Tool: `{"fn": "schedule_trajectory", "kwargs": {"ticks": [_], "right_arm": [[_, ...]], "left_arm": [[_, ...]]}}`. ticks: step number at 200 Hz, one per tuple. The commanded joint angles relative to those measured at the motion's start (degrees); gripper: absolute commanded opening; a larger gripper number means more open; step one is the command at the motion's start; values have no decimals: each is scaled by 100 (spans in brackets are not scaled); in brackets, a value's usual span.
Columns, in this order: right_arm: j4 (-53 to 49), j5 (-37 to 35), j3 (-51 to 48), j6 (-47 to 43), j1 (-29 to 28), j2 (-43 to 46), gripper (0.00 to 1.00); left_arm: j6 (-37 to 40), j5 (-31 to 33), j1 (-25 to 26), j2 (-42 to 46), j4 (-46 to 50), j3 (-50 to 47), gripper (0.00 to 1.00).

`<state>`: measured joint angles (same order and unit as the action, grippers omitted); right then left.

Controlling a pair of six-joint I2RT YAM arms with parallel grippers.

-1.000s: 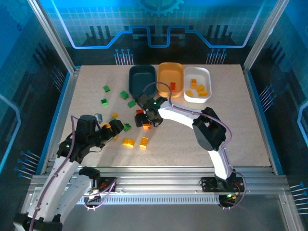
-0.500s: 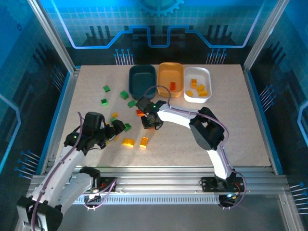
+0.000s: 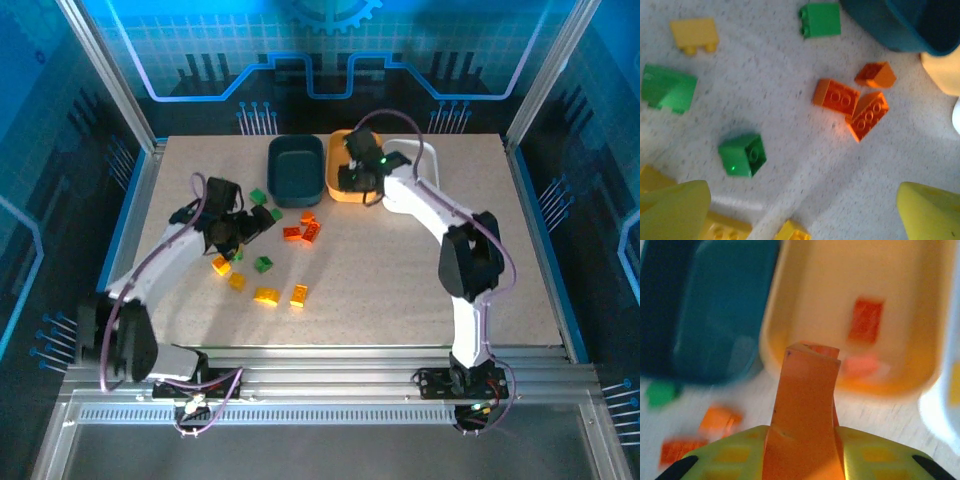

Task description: Sort the legos into containers by color

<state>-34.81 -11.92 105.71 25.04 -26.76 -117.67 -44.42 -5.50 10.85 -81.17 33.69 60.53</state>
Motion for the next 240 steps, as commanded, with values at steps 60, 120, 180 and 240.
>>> {"fn": "schedule_trajectory", "kwargs": {"ticks": [60, 120, 180, 240], "right_arm": [[-1664, 815, 3419, -619, 779, -2496, 54], [-666, 828, 1467, -520, 587, -492, 64], [742, 1274, -2054, -38, -220, 1631, 67], [860, 1451, -3697, 26, -243, 2743, 67]], "left_arm": [[244, -454, -759, -1021, -56, 971, 91], [80, -177, -1317, -1108, -6, 951, 89], [988, 632, -1876, -2774, 893, 2625, 81], [1943, 983, -1885, -4320, 1861, 4400, 69]]}}
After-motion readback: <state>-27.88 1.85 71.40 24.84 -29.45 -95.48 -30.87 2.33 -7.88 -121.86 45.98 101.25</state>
